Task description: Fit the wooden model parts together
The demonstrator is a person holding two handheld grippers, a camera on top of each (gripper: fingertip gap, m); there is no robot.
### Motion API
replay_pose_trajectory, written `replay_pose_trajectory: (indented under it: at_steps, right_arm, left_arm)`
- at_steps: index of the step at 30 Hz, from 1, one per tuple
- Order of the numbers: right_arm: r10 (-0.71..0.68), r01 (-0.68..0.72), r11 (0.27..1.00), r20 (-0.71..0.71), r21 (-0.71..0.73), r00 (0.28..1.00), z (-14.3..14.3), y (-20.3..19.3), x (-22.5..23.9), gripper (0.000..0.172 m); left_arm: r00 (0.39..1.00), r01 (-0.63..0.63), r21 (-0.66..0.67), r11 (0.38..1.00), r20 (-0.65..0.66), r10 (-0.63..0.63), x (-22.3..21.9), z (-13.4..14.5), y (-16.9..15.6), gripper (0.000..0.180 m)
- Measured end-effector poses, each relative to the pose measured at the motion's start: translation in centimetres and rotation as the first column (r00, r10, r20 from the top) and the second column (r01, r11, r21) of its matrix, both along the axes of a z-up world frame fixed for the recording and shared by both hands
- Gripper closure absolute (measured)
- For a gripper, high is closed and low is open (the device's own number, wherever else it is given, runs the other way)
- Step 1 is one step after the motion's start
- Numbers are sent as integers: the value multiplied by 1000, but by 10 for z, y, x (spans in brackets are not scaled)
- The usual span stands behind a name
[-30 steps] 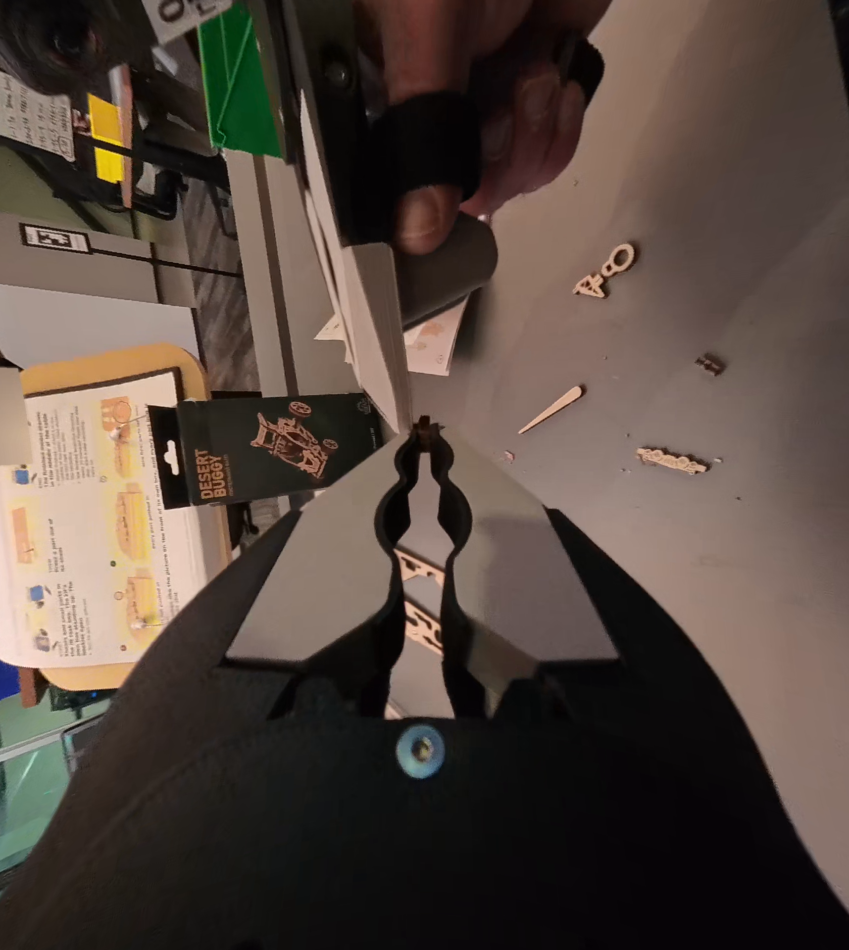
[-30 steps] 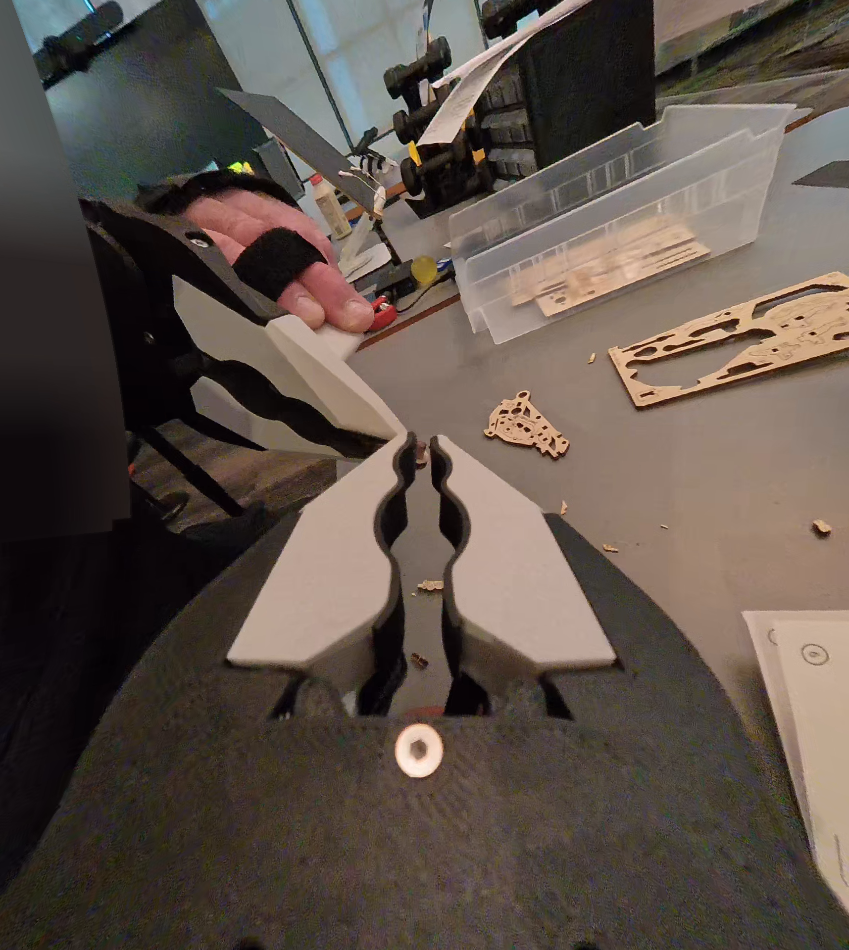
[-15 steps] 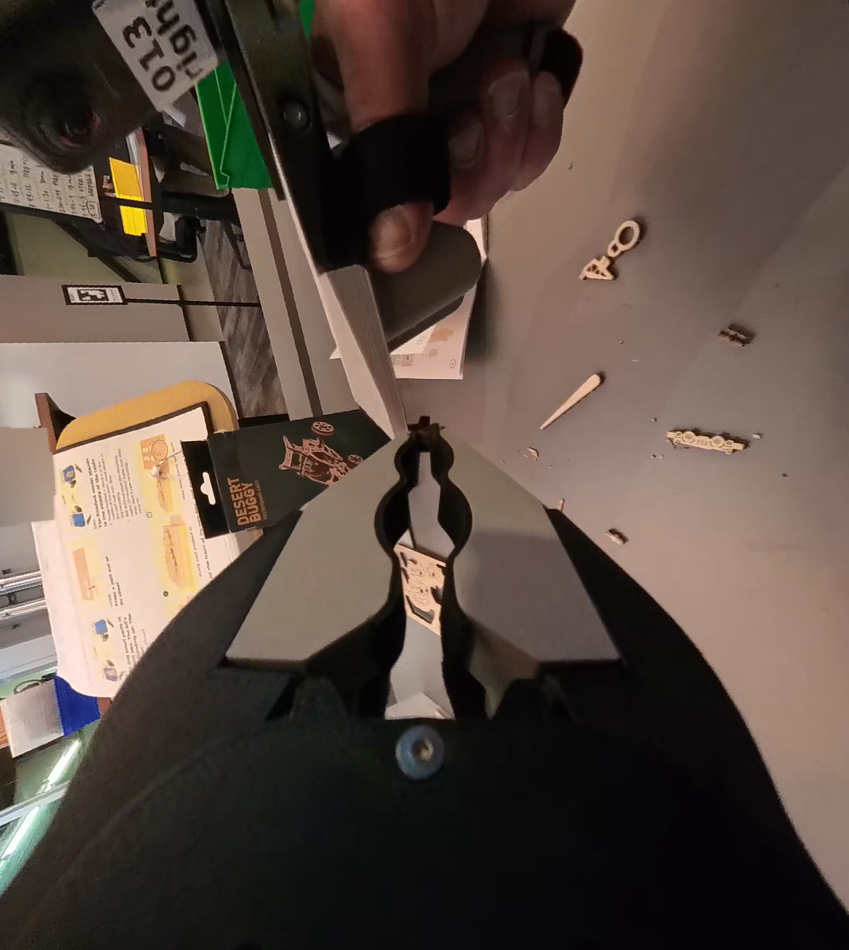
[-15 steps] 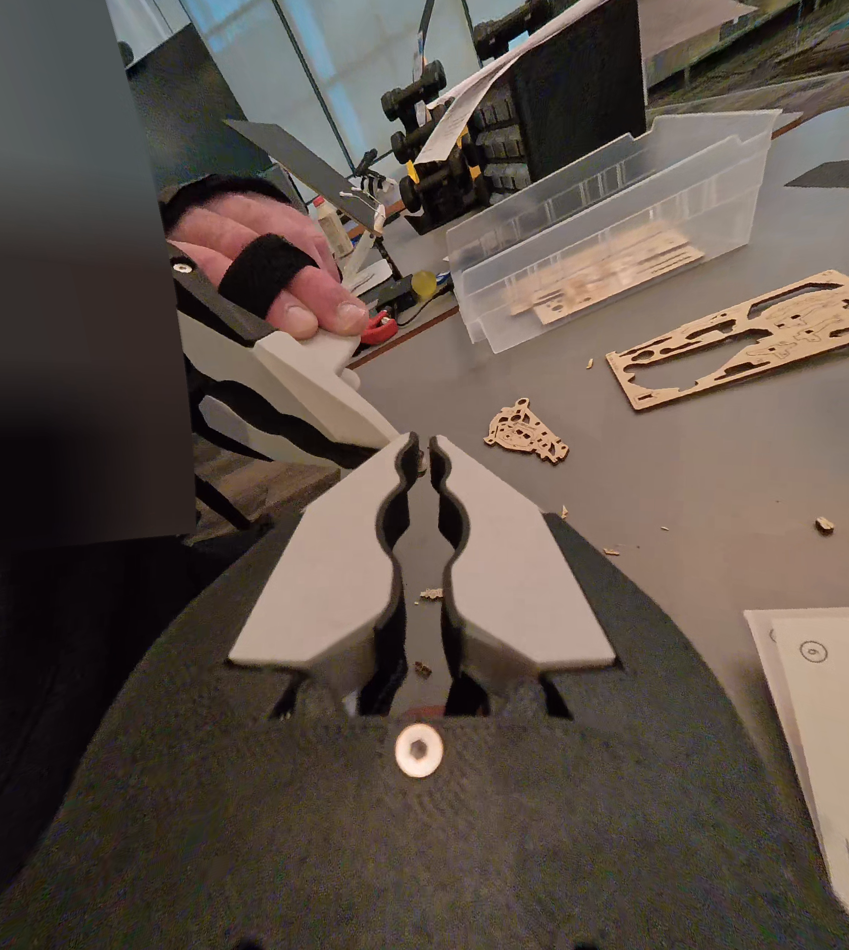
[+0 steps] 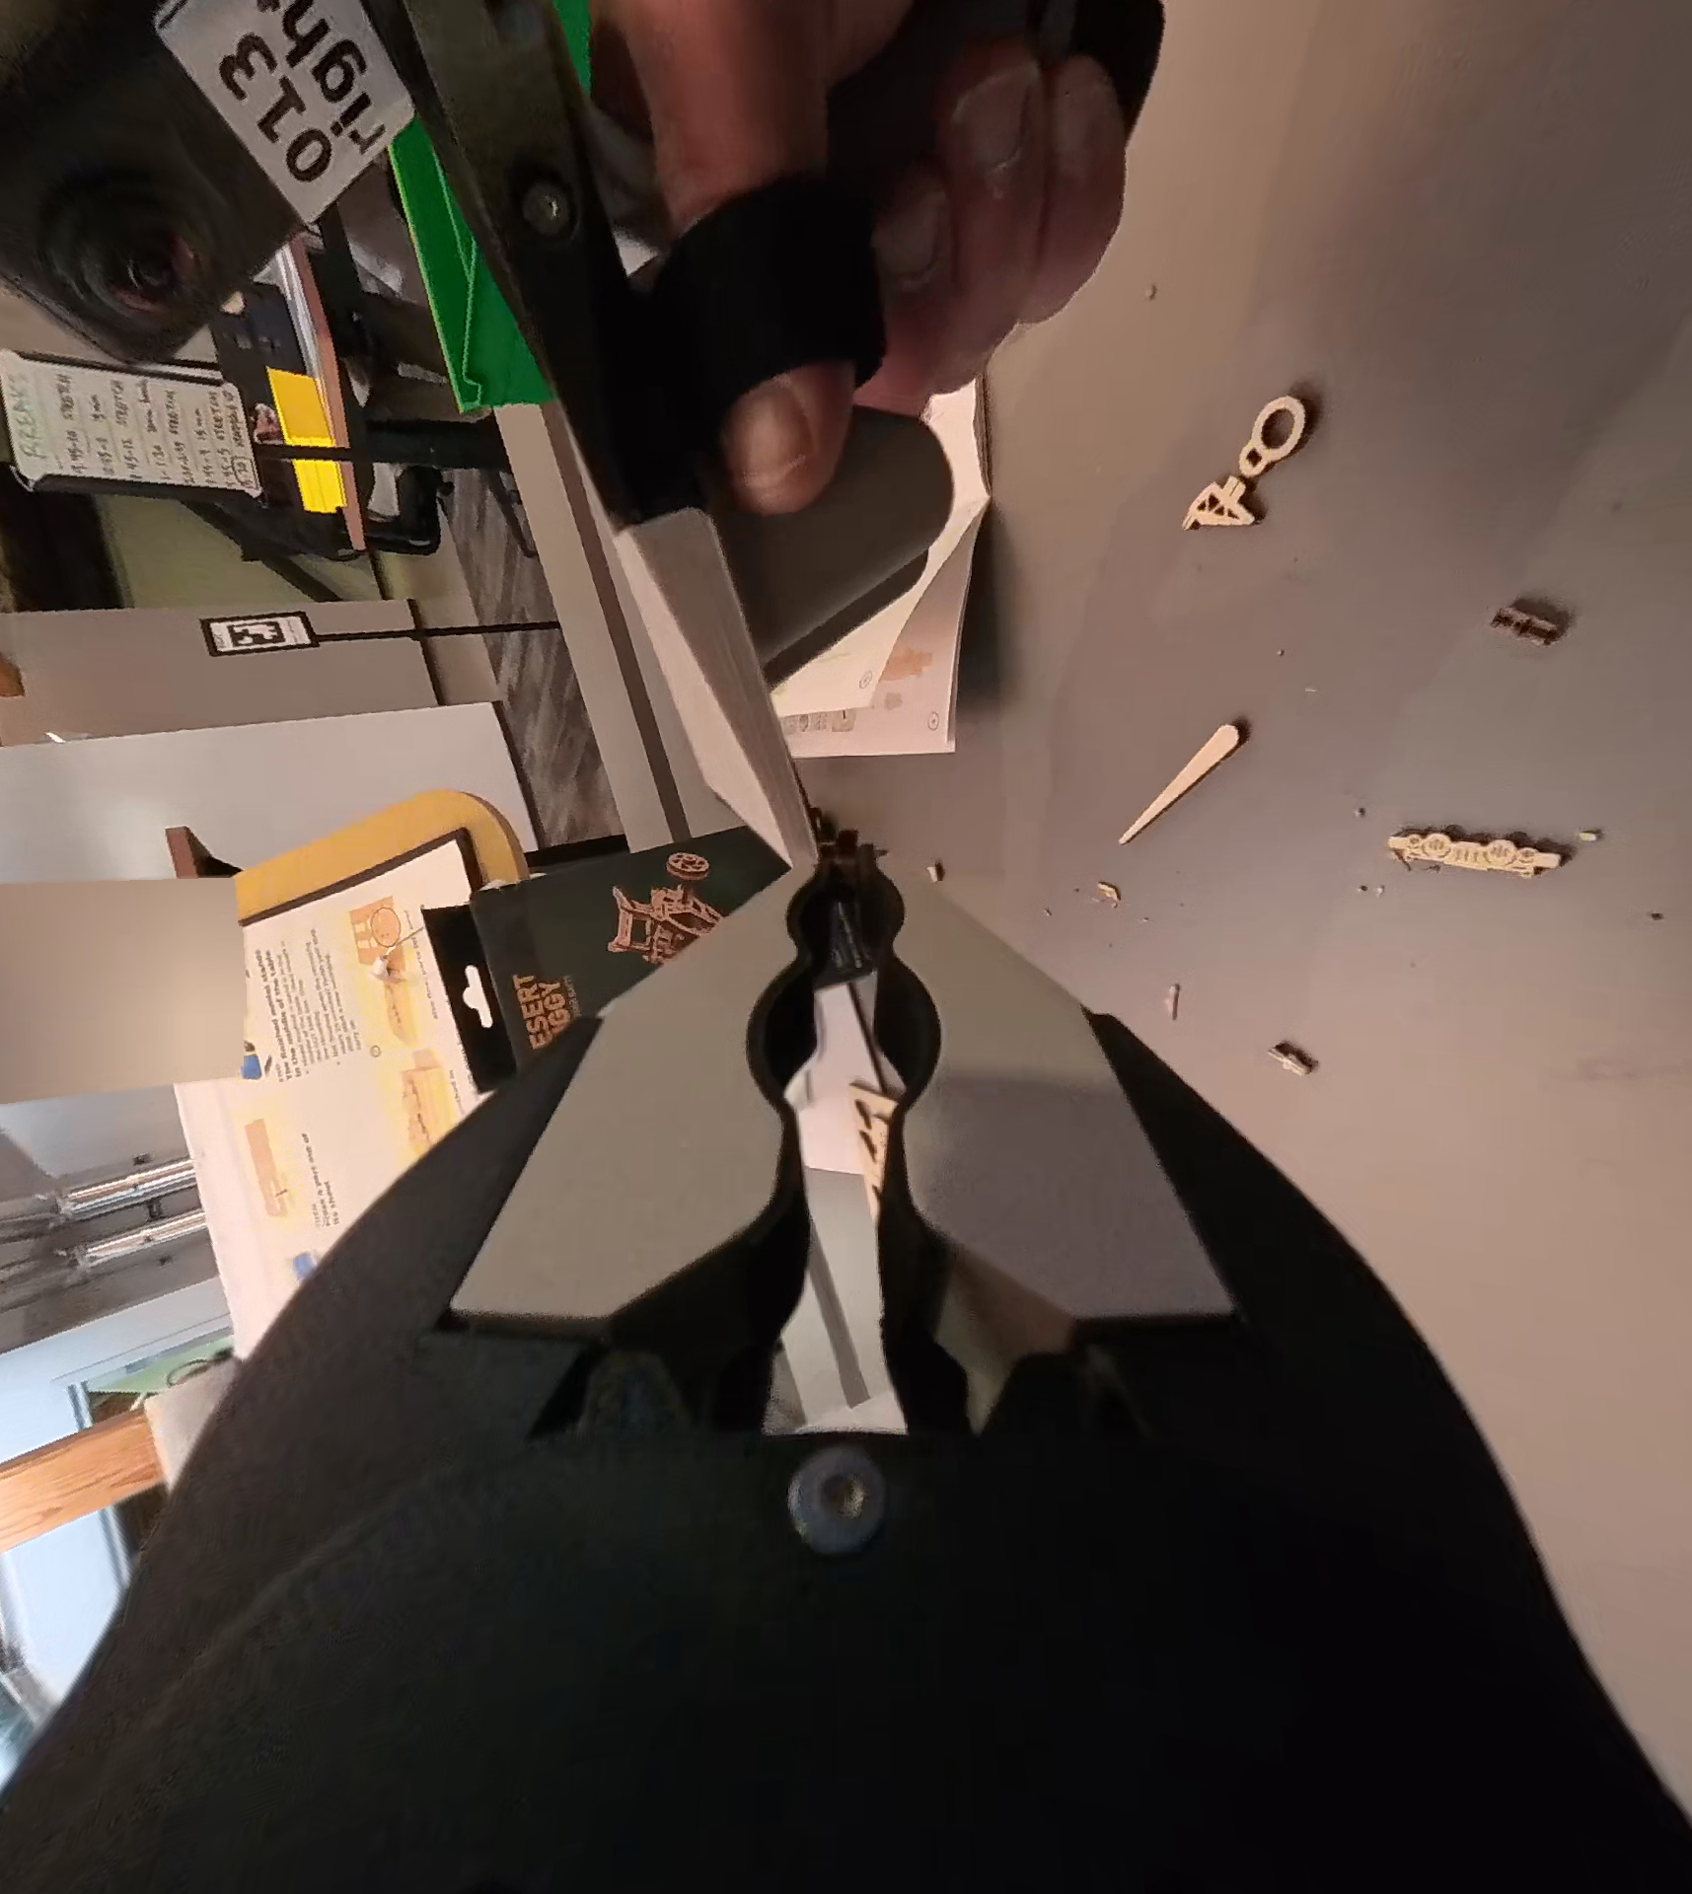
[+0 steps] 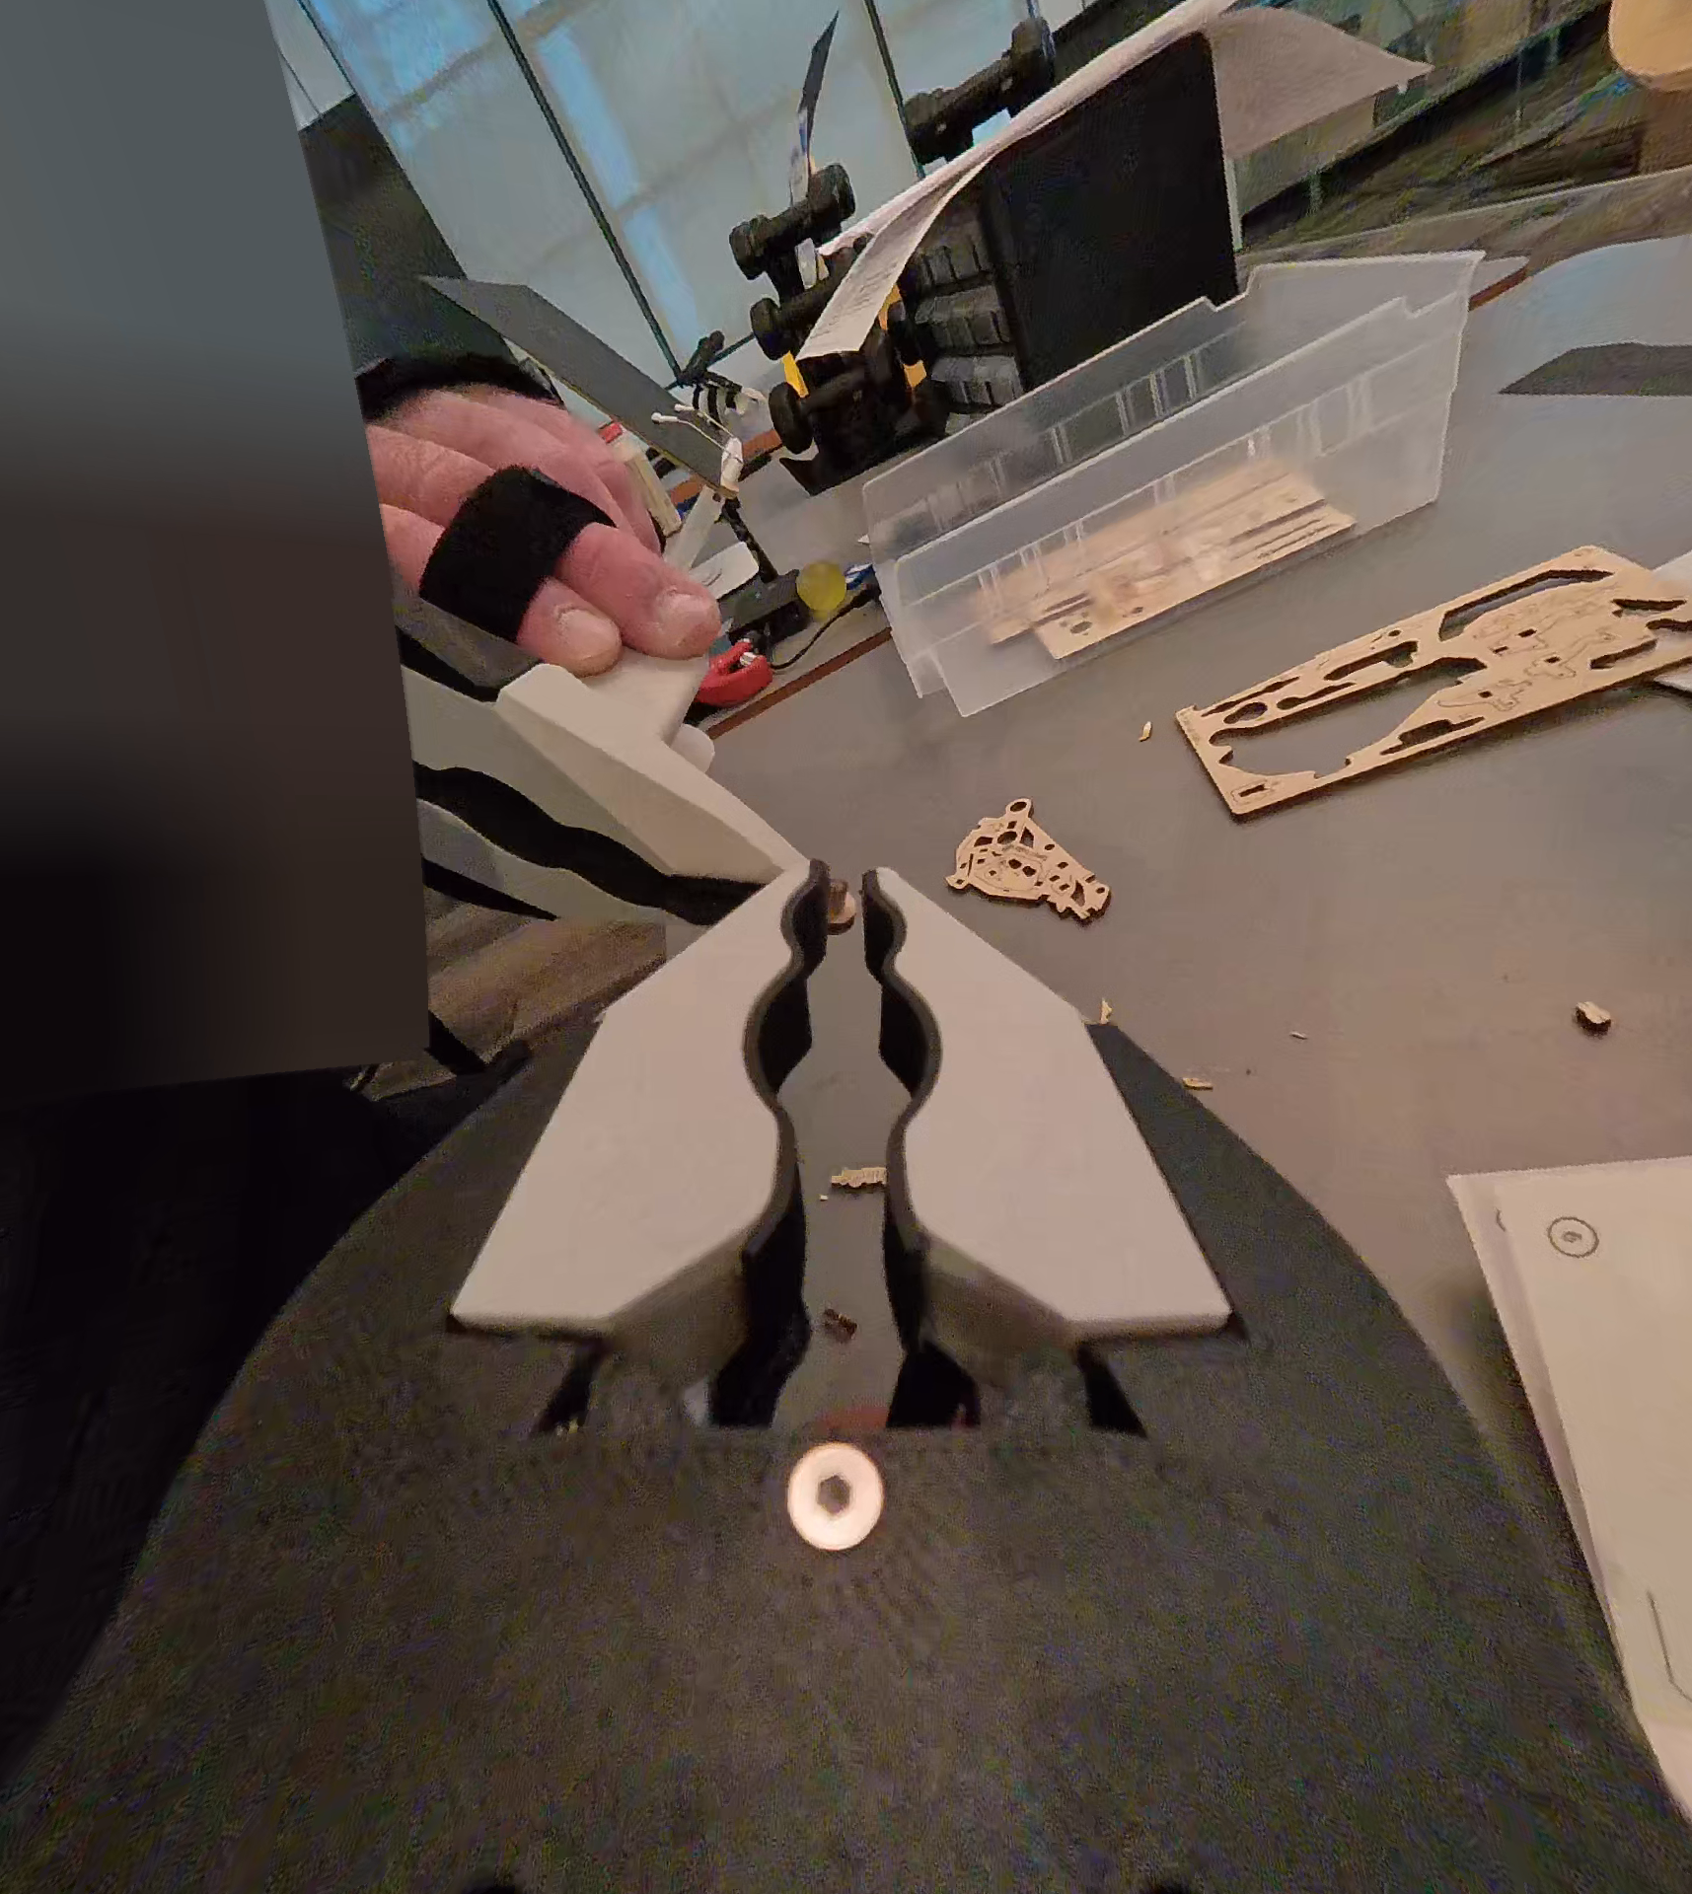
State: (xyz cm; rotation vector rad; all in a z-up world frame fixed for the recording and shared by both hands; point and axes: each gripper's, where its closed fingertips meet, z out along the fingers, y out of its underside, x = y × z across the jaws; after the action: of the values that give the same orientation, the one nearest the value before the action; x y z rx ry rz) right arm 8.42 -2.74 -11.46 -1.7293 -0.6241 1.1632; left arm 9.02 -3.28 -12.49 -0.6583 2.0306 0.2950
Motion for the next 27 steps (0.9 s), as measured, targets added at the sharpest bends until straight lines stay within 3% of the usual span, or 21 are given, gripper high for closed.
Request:
replay_pose_trajectory:
  at_steps: [6, 12, 17, 20, 22, 24, 26, 27]
  right_arm:
    - [-22, 18, 996, 39, 82, 999, 4, -2, 2, 171]
    - [-11, 7, 997, 54, 76, 998, 2, -2, 2, 165]
    - [48, -52, 996, 54, 67, 997, -2, -7, -3, 171]
    - [15, -18, 996, 40, 90, 999, -1, -3, -2, 171]
    - [-39, 36, 990, 22, 139, 999, 5, 1, 2, 171]
    - [-102, 99, 976, 8, 193, 995, 10, 6, 9, 171]
    - [-146, 134, 955, 28, 265, 989, 11, 8, 14, 172]
    - [-164, 148, 942, 28, 302, 986, 12, 8, 15, 172]
  left_arm:
    - [1000, 11, 12, 1000, 8, -11, 1, 5, 1, 180]
    - [999, 40, 30, 999, -2, -40, 1, 4, -1, 180]
    - [996, 82, 32, 996, -44, -81, -2, 0, -6, 179]
    - [998, 62, 27, 998, -20, -62, -1, 2, -2, 180]
    - [999, 15, -15, 1000, 53, -14, 0, 10, 4, 177]
    - [987, -59, -155, 986, 137, 81, -1, 13, 8, 153]
    - [961, -127, -348, 929, 190, 202, -8, 13, 13, 149]
    - [941, -131, -491, 861, 213, 265, -9, 13, 11, 147]
